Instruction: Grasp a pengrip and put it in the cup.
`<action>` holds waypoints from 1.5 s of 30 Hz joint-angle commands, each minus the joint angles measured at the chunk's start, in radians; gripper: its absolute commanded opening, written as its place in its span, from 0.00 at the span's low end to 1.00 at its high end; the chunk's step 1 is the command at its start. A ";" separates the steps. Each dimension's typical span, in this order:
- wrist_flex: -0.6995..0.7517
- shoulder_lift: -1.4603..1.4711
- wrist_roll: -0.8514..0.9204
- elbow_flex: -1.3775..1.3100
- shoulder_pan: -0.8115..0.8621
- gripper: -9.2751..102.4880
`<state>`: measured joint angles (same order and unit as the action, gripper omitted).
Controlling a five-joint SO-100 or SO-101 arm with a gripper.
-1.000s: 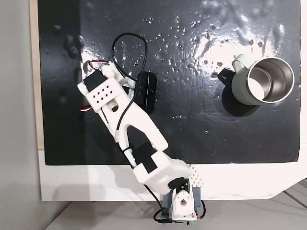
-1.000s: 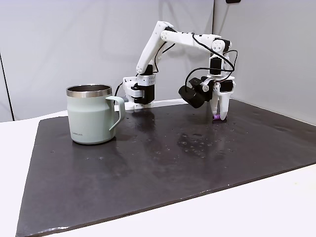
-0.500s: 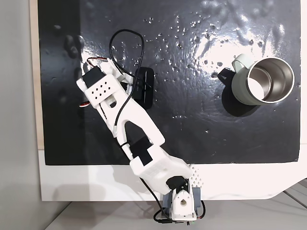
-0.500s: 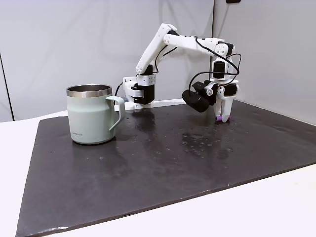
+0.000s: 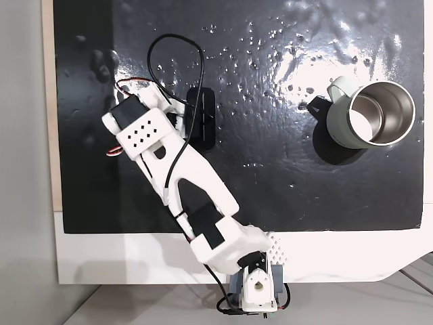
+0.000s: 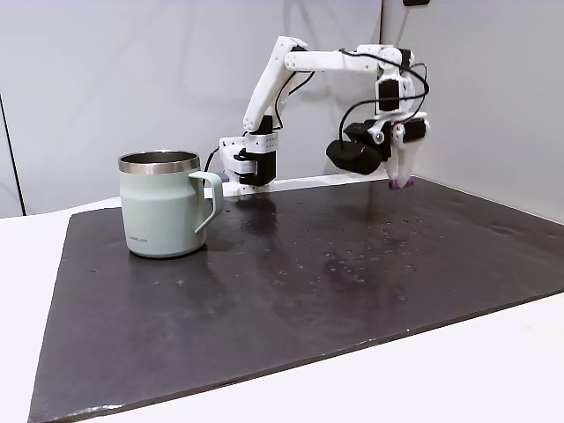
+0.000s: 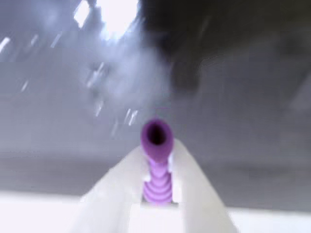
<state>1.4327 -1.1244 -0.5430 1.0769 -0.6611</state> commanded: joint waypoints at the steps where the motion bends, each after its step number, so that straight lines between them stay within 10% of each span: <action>1: 0.061 -0.166 0.071 -0.086 0.020 0.08; 22: 0.258 -0.512 0.241 -0.075 0.272 0.08; 45: 0.273 -0.759 0.696 0.161 0.982 0.08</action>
<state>1.6997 -1.8699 0.0951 1.2717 0.2424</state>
